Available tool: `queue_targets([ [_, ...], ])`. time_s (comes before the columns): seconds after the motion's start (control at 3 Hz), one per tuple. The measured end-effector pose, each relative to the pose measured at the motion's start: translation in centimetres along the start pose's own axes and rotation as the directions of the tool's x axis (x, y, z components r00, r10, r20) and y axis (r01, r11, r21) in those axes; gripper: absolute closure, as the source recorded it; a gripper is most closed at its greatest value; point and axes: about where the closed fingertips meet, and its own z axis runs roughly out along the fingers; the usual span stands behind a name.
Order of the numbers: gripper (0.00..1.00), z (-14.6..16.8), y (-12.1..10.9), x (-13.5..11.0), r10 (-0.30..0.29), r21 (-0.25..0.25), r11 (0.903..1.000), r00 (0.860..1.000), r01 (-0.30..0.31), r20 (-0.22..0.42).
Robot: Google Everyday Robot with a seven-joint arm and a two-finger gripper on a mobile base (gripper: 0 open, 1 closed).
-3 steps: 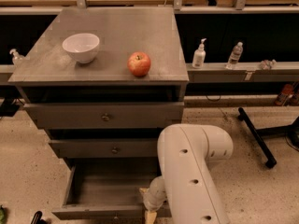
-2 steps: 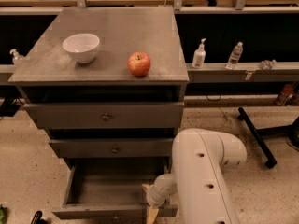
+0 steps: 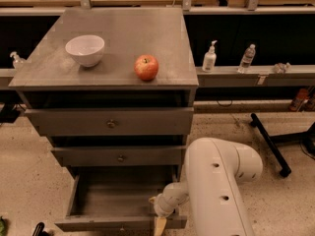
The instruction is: Close bottom drawer
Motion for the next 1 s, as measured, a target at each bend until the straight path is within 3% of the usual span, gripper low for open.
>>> queue_targets([
  [0.67, 0.29, -0.9, 0.3, -0.5, -0.006, 0.011, 0.9999, 1.0, 0.006, 0.003],
  [1.0, 0.29, -3.3, -1.5, -1.9, -0.043, 0.082, 0.9958, 0.999, 0.041, 0.021],
])
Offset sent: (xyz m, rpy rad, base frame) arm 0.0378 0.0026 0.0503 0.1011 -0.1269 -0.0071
